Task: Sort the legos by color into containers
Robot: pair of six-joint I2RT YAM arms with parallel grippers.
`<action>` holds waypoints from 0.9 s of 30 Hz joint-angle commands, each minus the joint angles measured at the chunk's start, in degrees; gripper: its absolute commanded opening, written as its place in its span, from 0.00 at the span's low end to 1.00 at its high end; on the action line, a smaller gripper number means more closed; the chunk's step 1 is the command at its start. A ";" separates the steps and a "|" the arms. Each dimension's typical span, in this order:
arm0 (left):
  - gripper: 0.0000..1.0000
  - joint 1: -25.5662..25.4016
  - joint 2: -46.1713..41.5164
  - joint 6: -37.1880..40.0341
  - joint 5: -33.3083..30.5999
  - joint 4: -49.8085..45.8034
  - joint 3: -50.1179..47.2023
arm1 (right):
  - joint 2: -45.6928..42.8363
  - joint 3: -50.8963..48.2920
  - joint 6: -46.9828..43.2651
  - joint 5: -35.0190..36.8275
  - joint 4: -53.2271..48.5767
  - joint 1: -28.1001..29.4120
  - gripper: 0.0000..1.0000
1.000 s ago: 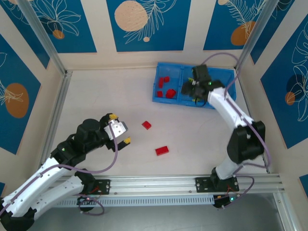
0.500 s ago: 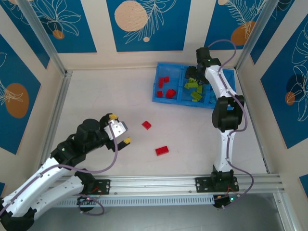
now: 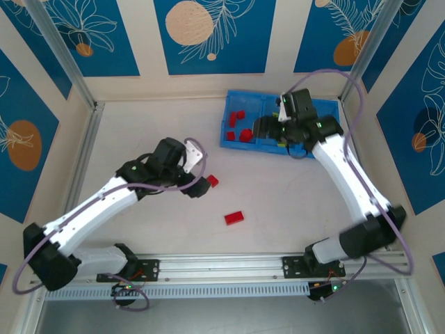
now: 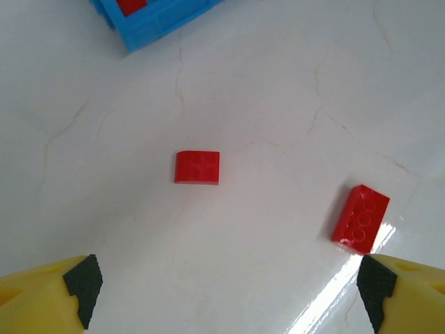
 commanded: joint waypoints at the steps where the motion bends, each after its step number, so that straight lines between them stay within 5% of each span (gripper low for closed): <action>1: 0.94 0.57 5.57 -7.47 -3.33 0.72 1.48 | -6.84 -5.99 1.51 -8.97 -1.25 5.96 0.88; 5: 0.92 0.70 16.79 -7.35 -3.70 2.66 5.88 | -11.82 -10.86 0.15 -14.77 -3.59 11.20 0.88; 10: 0.91 1.83 27.70 -8.56 -4.44 1.27 11.66 | -13.42 -12.40 2.36 -10.86 -8.33 11.91 0.88; 14: 0.76 2.06 30.48 -25.97 -9.00 1.70 12.09 | -14.72 -14.58 3.79 -9.86 -7.28 11.91 0.89; 20: 0.76 1.16 33.28 -52.80 -8.26 -1.08 13.14 | -14.20 -15.84 4.26 -9.93 -5.42 11.65 0.89; 27: 0.91 0.73 39.28 -58.03 -3.17 -1.64 16.61 | -14.00 -16.27 4.46 -8.85 -6.35 11.74 0.89</action>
